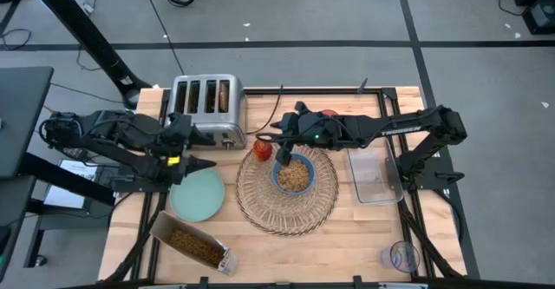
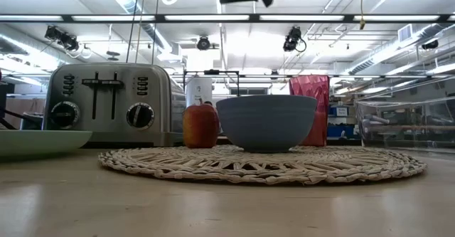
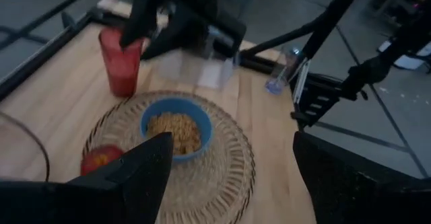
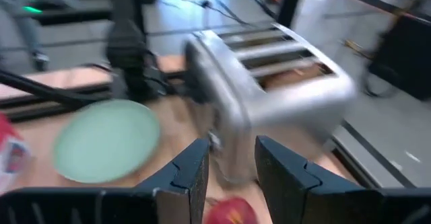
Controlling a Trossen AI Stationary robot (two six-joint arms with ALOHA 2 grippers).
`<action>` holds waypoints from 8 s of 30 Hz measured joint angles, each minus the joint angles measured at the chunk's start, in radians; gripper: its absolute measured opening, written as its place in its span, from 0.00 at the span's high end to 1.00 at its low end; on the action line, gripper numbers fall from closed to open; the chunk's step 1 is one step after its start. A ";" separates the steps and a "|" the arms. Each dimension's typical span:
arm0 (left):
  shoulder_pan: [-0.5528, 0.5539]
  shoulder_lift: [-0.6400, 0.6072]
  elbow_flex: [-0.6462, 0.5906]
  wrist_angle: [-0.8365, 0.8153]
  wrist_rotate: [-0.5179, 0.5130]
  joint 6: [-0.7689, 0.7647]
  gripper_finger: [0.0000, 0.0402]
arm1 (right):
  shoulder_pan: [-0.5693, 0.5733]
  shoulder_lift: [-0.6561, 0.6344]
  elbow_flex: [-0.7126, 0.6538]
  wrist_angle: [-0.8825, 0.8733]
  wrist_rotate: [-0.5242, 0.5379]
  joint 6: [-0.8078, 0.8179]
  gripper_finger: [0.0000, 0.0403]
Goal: Arrange a breakfast setting
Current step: Put the light blue plate on the brown mat to the bottom left of the blue bowl, then put the bagel on the light blue plate
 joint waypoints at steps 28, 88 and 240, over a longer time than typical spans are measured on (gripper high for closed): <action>-0.015 0.564 0.000 -0.414 0.169 -0.805 0.22 | 0.032 -0.462 -0.001 -0.351 -0.093 -0.050 0.68; -0.211 0.750 -0.062 -0.222 0.288 -0.168 0.96 | 0.063 -0.725 -0.001 -0.606 0.007 -0.126 0.68; 0.893 0.589 0.002 0.034 -0.248 -0.353 0.41 | -0.111 -0.537 -0.001 -0.680 -0.206 -0.015 0.61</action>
